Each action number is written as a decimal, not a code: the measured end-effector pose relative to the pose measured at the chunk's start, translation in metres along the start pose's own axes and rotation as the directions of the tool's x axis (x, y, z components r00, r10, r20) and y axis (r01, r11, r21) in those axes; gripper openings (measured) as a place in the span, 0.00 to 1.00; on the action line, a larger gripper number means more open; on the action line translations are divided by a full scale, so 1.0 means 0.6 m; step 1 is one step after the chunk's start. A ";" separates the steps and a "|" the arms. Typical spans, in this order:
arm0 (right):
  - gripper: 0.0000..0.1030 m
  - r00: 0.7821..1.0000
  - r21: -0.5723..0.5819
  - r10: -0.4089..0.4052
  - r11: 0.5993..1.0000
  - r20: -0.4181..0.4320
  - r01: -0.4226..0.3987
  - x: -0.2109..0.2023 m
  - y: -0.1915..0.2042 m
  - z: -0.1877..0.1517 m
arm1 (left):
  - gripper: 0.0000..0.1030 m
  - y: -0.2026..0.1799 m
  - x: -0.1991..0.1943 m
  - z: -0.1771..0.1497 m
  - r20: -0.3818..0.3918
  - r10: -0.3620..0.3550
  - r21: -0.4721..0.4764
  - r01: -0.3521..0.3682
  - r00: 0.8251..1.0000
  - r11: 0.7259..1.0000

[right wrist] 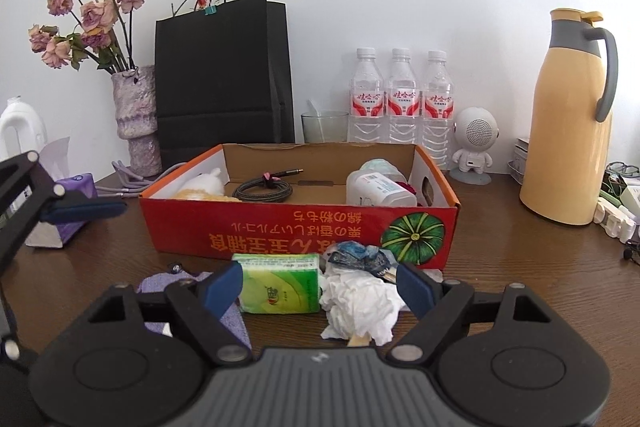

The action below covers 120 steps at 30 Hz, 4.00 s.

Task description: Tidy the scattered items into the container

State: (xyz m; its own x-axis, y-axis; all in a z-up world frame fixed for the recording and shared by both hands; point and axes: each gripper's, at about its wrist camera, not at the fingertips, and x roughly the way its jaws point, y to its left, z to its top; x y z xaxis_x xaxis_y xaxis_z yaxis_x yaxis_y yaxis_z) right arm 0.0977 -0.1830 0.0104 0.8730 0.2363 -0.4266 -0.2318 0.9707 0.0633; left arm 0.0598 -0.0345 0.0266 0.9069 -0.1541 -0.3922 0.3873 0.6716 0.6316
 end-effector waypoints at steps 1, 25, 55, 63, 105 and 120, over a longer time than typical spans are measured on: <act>0.80 1.000 0.012 0.009 1.000 -0.002 -0.009 -0.004 -0.006 -0.002 | 0.86 0.026 0.008 -0.004 -0.028 -0.060 -0.121 0.056 0.998 0.991; 0.64 0.986 -0.015 0.143 0.989 -0.088 -0.145 -0.012 0.014 -0.031 | 0.39 0.123 0.003 -0.048 -0.004 -0.233 -0.623 0.180 0.972 0.761; 0.15 0.934 -0.136 0.280 0.940 -0.220 -0.314 0.024 0.093 -0.042 | 0.41 0.150 0.071 -0.179 0.263 -0.427 -0.963 0.262 0.865 -0.062; 0.21 0.955 0.005 0.247 0.968 -0.166 -0.249 0.005 0.011 -0.029 | 0.46 0.146 0.023 -0.126 0.072 -0.354 -0.923 0.197 0.932 0.330; 0.25 0.984 0.012 0.065 0.998 -0.163 -0.064 -0.144 -0.007 -0.039 | 0.40 -0.001 -0.163 -0.007 -0.043 0.016 -0.692 -0.041 0.999 0.720; 0.25 0.995 0.008 0.097 0.995 0.005 -0.098 -0.206 0.001 -0.068 | 0.40 -0.017 -0.195 -0.014 -0.040 0.029 -0.730 -0.049 0.999 0.682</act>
State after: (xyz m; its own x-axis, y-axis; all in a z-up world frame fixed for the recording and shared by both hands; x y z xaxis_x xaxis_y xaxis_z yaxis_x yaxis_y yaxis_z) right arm -0.0280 -0.2134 0.0265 0.8484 0.3300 -0.4139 -0.3123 0.9434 0.1121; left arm -0.0516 -0.0171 0.0607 0.9103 -0.1054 -0.4002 0.0985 0.9944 -0.0378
